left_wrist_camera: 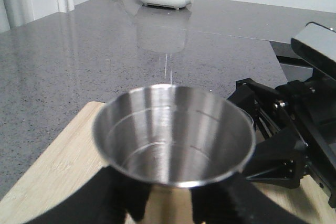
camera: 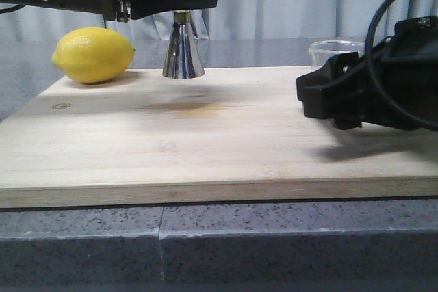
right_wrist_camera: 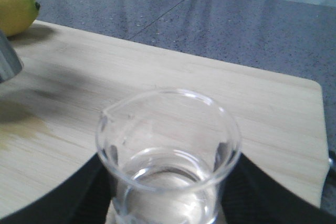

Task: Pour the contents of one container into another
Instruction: 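Lift the beaker with the right gripper toward the held jigger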

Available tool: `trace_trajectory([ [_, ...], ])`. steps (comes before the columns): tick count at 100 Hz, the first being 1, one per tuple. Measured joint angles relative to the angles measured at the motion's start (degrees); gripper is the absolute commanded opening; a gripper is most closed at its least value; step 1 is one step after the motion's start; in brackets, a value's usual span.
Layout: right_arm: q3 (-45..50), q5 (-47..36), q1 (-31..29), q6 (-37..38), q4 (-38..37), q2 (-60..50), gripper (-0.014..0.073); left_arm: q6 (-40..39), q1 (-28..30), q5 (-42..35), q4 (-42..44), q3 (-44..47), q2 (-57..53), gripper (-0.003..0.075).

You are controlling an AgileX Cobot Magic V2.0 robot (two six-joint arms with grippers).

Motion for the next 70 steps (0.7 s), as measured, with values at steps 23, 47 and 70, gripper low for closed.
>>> trace_trajectory([
  [23, 0.00, 0.13, 0.00, 0.11, 0.00, 0.00, 0.0258, 0.00, 0.00, 0.00, 0.00, 0.00, 0.00, 0.0259],
  [47, -2.04, 6.84, 0.00, 0.11, 0.10, -4.18, 0.0258, 0.00, 0.00, 0.00, 0.00, 0.00, 0.00, 0.0259],
  [70, -11.55, 22.90, 0.00, -2.30, 0.10, -11.94, 0.0258, 0.00, 0.00, 0.00, 0.00, 0.00, 0.00, 0.0259],
])
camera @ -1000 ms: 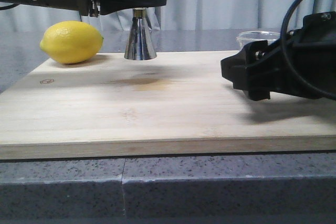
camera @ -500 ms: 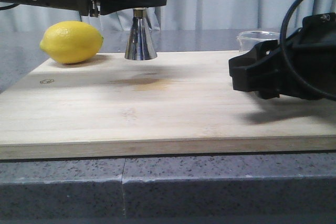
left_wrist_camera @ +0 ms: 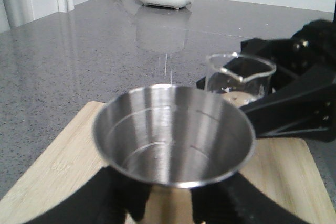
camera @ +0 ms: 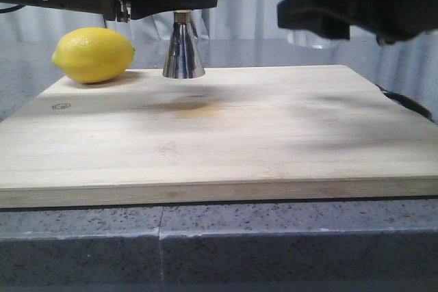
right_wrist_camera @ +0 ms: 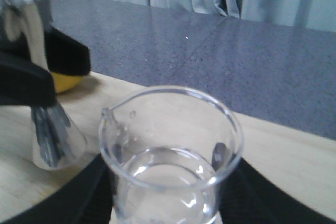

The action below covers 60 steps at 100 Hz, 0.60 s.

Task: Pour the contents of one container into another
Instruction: 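Lift the beaker with the right gripper toward the held jigger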

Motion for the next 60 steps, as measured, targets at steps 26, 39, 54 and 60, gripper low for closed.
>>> trace_trajectory([
  [26, -15.11, 19.29, 0.00, -5.47, 0.00, -2.13, 0.0258, 0.00, 0.00, 0.00, 0.00, 0.00, 0.00, 0.0259],
  [39, -22.66, 29.35, 0.00, -10.14, -0.63, -2.13, 0.0258, 0.00, 0.00, 0.00, 0.00, 0.00, 0.00, 0.0259],
  [54, -30.26, 38.37, 0.00, -12.20, -5.41, -2.13, 0.0258, 0.00, 0.00, 0.00, 0.00, 0.00, 0.00, 0.0259],
  [60, -33.03, 41.71, 0.00, -12.33, -7.71, -1.34, 0.0258, 0.00, 0.00, 0.00, 0.00, 0.00, 0.00, 0.0259],
])
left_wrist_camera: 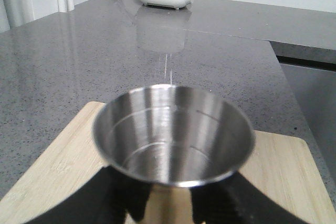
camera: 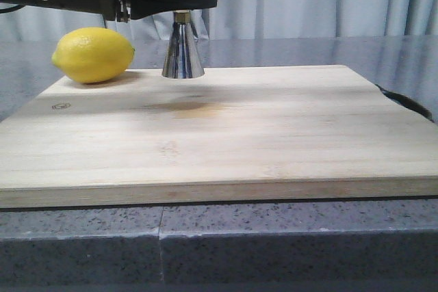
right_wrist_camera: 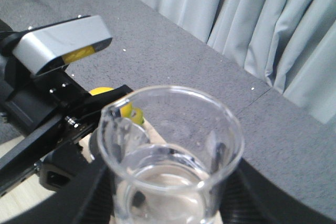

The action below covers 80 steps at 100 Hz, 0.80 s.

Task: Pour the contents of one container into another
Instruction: 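Lift the beaker with the right gripper toward the held jigger, then tilt the beaker with the right gripper, pouring liquid into the jigger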

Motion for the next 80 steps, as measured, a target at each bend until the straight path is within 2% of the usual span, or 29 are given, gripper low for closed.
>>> trace_trajectory([
  [34, -14.35, 14.60, 0.00, -0.47, -12.80, 8.25, 0.0258, 0.00, 0.00, 0.00, 0.00, 0.00, 0.00, 0.0259],
  [80, -17.02, 17.74, 5.04, -0.66, -30.27, 14.32, 0.0258, 0.00, 0.00, 0.00, 0.00, 0.00, 0.00, 0.0259],
])
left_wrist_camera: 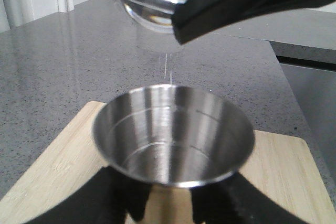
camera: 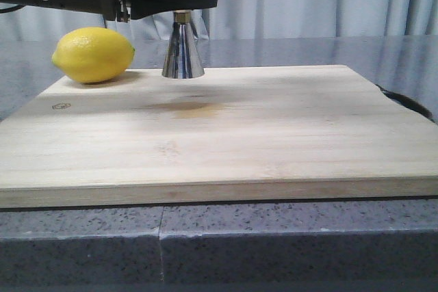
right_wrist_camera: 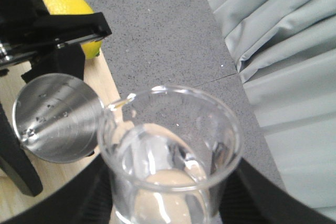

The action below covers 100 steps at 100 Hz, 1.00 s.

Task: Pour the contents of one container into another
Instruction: 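Tilt the beaker with the right gripper, pouring liquid into the jigger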

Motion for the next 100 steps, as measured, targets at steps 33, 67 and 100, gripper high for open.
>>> trace_trajectory([
  [33, 0.00, 0.12, 3.52, -0.13, -10.50, 2.23, 0.0258, 0.00, 0.00, 0.00, 0.00, 0.00, 0.00, 0.0259],
  [67, -0.09, 0.01, 4.17, -0.25, -16.70, 2.40, 0.0258, 0.00, 0.00, 0.00, 0.00, 0.00, 0.00, 0.0259],
  [100, -0.09, -0.21, 4.26, -0.36, -20.77, 2.40, 0.0258, 0.00, 0.00, 0.00, 0.00, 0.00, 0.00, 0.0259],
])
